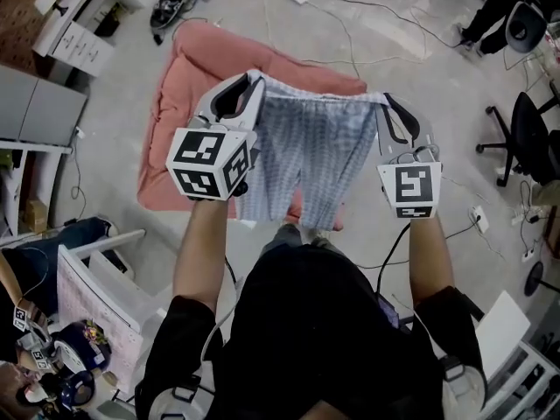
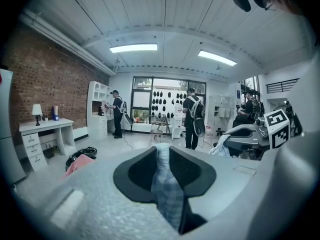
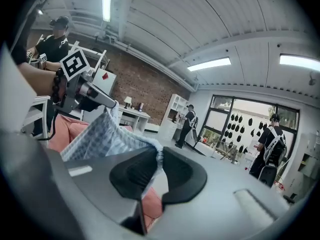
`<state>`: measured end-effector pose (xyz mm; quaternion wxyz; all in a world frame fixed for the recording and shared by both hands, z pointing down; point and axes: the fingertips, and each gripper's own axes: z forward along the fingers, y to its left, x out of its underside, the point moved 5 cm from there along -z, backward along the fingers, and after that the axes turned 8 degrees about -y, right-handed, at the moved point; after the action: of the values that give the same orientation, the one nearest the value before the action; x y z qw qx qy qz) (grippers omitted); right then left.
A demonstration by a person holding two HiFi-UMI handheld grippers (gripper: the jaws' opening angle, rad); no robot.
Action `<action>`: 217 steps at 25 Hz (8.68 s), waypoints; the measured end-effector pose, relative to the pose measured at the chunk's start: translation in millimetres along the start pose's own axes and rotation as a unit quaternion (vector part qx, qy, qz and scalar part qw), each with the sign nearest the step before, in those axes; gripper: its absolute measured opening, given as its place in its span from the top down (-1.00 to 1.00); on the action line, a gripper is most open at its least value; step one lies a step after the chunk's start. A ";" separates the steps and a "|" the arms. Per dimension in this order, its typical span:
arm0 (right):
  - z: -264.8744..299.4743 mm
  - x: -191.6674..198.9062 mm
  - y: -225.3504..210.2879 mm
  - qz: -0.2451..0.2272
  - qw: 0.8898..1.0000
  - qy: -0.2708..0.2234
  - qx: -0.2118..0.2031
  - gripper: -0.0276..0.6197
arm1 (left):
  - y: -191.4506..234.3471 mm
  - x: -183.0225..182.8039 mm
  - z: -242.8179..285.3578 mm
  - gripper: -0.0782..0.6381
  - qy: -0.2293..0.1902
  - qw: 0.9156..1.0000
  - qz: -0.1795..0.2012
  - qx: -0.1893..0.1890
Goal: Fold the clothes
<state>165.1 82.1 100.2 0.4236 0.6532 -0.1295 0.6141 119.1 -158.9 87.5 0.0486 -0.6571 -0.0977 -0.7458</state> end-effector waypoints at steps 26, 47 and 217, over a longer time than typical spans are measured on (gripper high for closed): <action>111.0 145.5 23.6 0.029 0.988 0.152 -0.004 0.80 | 79.4 139.7 127.7 0.54 0.137 0.984 -0.078 0.079; 131.9 313.2 110.0 0.101 0.961 0.253 -0.046 0.79 | 97.4 327.0 140.4 0.53 0.243 0.960 -0.131 0.039; 104.7 288.6 486.7 -0.517 0.514 -0.027 -0.684 0.36 | -37.1 548.8 -351.8 0.76 0.360 0.931 -0.032 -0.046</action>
<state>-36.7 -186.9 567.2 0.9784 0.1296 -0.1607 -0.0091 -302.1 -165.7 586.4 0.0261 -0.3421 -0.0603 -0.9374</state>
